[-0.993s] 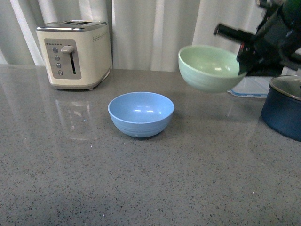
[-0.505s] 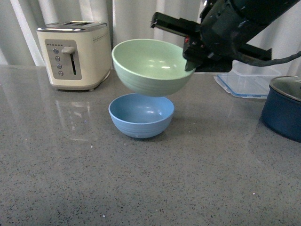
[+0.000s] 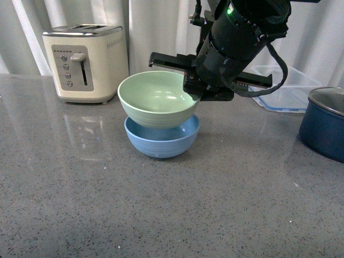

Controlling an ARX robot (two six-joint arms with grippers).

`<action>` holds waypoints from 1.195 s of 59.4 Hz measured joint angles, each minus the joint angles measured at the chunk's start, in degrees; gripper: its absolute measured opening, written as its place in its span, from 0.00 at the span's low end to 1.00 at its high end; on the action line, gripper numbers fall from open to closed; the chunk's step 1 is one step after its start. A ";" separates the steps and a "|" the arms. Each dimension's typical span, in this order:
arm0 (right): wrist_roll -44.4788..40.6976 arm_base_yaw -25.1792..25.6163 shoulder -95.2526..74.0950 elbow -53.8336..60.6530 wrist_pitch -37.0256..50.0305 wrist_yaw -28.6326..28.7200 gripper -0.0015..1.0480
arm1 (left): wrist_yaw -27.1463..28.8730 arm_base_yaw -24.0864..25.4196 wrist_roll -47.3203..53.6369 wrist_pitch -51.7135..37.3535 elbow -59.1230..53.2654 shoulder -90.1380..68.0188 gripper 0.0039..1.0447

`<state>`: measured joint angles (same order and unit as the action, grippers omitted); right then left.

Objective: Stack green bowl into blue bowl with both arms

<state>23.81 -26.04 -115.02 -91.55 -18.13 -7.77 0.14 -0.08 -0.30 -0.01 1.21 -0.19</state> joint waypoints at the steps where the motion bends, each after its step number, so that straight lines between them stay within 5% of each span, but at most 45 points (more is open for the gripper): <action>1: 0.02 0.00 -0.44 -0.31 -0.24 -0.07 0.01 | 0.00 0.00 0.00 -0.02 0.00 0.00 0.94; 26: 1.14 0.04 2.67 1.64 2.56 2.21 0.59 | 0.00 0.00 0.00 -0.02 0.00 0.00 0.94; 39: 2.25 2.19 17.84 15.02 12.09 10.88 0.92 | 0.00 0.00 0.02 -0.02 0.00 0.00 0.94; 52: 3.13 9.81 39.15 45.13 37.20 11.87 0.90 | 0.00 0.00 0.00 0.00 0.00 0.00 0.94; 55: -5.70 10.14 42.60 53.57 49.94 -1.97 0.78 | -0.02 0.00 0.02 -0.02 0.00 0.00 0.94; 57: -11.91 10.67 44.28 57.75 54.97 -5.75 0.70 | -0.20 0.00 0.02 -0.02 0.00 0.02 0.94; 71: -22.32 14.91 52.26 70.79 59.47 -2.80 0.31 | -0.04 0.00 0.02 -0.02 0.00 0.00 0.94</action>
<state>1.50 -11.14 -62.76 -20.75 41.34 -10.57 0.10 -0.08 -0.27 -0.03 1.21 -0.19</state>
